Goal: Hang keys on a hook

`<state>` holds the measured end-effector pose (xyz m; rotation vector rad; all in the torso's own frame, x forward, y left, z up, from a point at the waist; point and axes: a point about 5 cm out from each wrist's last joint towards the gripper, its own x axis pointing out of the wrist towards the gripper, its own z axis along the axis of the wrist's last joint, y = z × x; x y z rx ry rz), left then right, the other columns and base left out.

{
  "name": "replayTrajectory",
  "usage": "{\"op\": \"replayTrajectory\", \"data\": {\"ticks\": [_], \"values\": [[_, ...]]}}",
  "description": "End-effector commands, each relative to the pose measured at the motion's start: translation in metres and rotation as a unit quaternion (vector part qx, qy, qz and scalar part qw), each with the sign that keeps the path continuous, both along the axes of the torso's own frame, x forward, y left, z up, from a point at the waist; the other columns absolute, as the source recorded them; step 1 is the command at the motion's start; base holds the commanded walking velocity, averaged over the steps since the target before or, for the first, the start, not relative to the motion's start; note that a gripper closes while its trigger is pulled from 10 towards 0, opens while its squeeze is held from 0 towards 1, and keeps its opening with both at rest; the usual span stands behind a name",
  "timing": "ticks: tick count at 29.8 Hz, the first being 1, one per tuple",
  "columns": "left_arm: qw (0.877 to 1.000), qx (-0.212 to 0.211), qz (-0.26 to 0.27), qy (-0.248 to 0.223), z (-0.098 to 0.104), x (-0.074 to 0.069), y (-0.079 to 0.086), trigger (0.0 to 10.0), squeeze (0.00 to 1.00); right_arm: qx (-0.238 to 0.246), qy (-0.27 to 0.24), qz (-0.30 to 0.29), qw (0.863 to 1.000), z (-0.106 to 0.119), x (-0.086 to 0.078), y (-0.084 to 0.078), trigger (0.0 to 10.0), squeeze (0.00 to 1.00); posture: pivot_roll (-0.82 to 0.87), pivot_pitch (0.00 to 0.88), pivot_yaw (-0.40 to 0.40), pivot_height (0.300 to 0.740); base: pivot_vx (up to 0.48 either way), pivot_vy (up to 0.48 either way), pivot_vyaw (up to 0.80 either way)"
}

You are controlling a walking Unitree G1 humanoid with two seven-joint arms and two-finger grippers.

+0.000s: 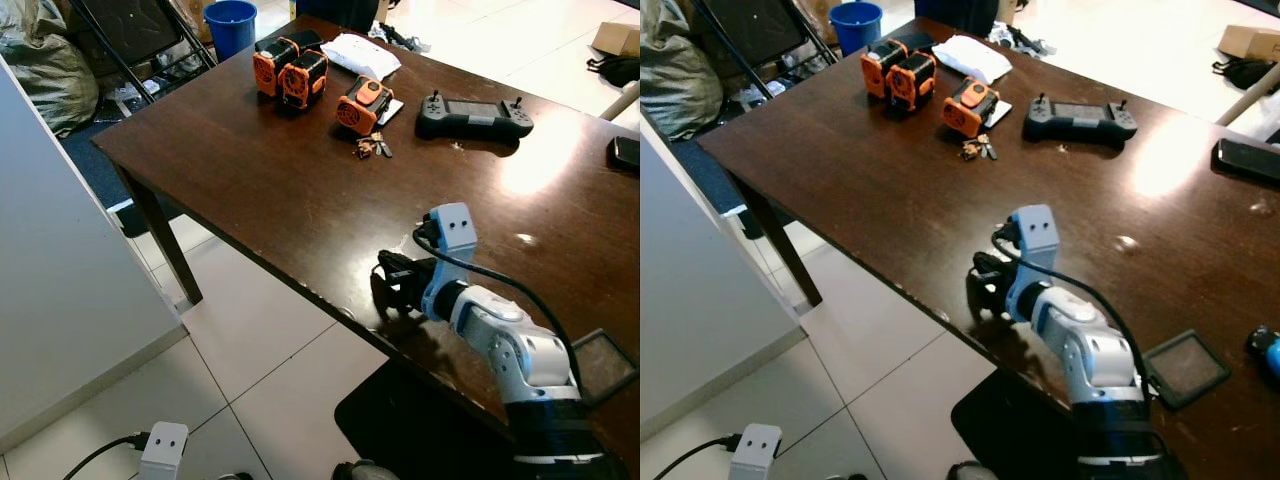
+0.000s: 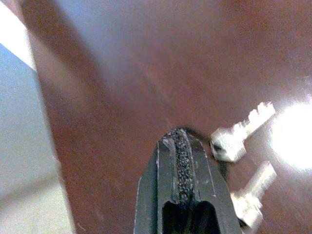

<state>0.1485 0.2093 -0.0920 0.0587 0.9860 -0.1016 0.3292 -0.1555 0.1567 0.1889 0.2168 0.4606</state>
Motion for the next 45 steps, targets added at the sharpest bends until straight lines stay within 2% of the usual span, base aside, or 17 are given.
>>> {"op": "replayTrajectory", "data": {"ticks": [1,2,3,5,6,18,25,34,40,45], "values": [[0.997,-0.008,-0.01,0.07,-0.014,-0.035,-0.005,10.0,0.0,0.019,-0.028,0.012,0.999,0.011,0.0,0.004,0.0,0.0,-0.08,0.127,0.066,0.74,0.0,0.0,0.0],[0.997,-0.008,-0.01,0.07,-0.014,-0.035,-0.005,10.0,0.0,0.019,-0.028,0.012,0.999,0.011,0.0,0.004,0.0,0.0,-0.08,0.127,0.066,0.74,0.0,0.0,0.0],[0.998,-0.008,-0.01,0.069,-0.014,-0.035,-0.005,10.0,0.0,0.049,-0.055,0.026,0.997,0.02,-0.001,0.008,0.0,0.0,-0.08,0.125,0.065,0.74,0.0,0.0,0.0],[0.998,-0.008,-0.01,0.069,-0.014,-0.035,-0.005,10.0,0.0,0.049,-0.055,0.026,0.997,0.02,-0.001,0.008,0.0,0.0,-0.08,0.125,0.065,0.74,0.0,0.0,0.0],[0.997,-0.008,-0.011,0.07,-0.014,-0.035,-0.005,10.0,0.0,0.079,-0.084,0.045,0.992,0.03,-0.004,0.012,0.0,0.0,-0.08,0.121,0.065,0.74,0.0,0.0,0.0],[0.998,-0.006,-0.015,0.068,-0.013,-0.034,-0.005,10.0,0.0,0.118,-0.122,0.072,0.983,0.041,-0.008,0.016,0.0,0.0,-0.08,0.111,0.066,0.74,0.0,0.0,0.0],[0.998,-0.003,-0.011,0.062,-0.012,-0.031,-0.003,10.0,0.0,0.162,-0.165,0.078,0.97,0.059,-0.009,0.016,0.0,0.0,-0.07,0.104,0.06,0.74,0.0,0.0,0.0],[0.998,-0.006,-0.007,0.06,-0.012,-0.031,-0.003,10.0,0.0,0.181,-0.188,0.103,0.96,0.07,-0.012,0.019,0.0,0.0,-0.07,0.106,0.057,0.74,0.0,0.0,0.0],[0.998,-0.008,-0.002,0.056,-0.012,-0.03,-0.002,10.0,0.0,0.166,-0.201,0.084,0.962,0.076,-0.009,0.019,0.0,0.0,-0.07,0.109,0.057,0.74,0.0,0.0,0.0],[0.999,-0.01,0.026,0.03,-0.006,-0.019,0.005,10.0,0.0,0.163,-0.211,0.073,0.961,0.083,-0.006,0.018,0.0,0.0,-0.06,0.11,0.055,0.74,0.0,0.0,0.0]]}}
